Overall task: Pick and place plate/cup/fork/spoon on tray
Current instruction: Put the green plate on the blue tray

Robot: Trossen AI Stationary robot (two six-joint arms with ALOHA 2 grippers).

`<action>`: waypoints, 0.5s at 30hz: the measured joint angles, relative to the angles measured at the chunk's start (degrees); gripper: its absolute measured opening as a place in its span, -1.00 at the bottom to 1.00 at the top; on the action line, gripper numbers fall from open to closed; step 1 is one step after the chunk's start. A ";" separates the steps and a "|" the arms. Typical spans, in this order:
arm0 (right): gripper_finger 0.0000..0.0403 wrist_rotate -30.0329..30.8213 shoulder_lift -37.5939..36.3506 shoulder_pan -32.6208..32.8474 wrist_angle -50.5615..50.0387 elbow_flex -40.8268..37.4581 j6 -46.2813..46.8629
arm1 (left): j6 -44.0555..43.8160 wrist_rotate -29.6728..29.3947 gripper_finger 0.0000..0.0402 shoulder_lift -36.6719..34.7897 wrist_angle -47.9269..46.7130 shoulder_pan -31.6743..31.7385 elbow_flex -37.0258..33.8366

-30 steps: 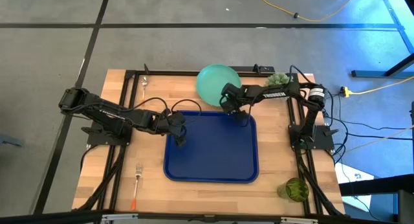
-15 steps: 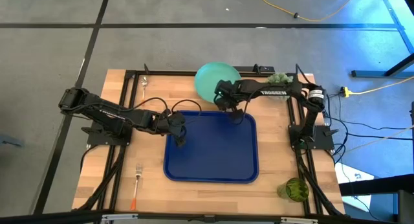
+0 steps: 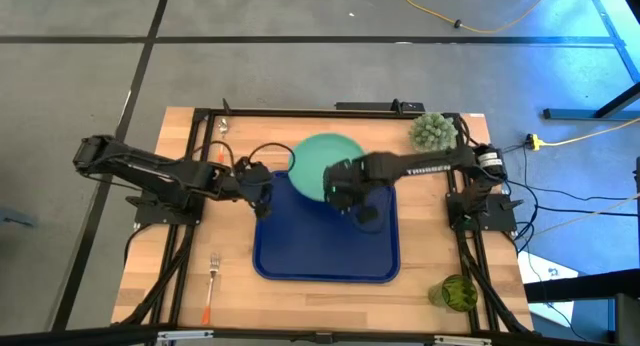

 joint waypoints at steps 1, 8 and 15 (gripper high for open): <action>-0.96 -0.25 -0.02 1.42 0.19 0.52 2.00 | 0.84 0.04 -1.00 -1.08 -0.59 -0.15 0.00; -0.96 -1.66 -0.02 10.15 2.46 0.73 14.98 | 4.94 -0.05 -1.00 -5.84 -0.44 -1.55 0.00; -0.96 -2.00 2.79 14.99 6.37 0.54 21.50 | 5.45 -0.02 -1.00 -6.99 -0.32 -3.11 0.00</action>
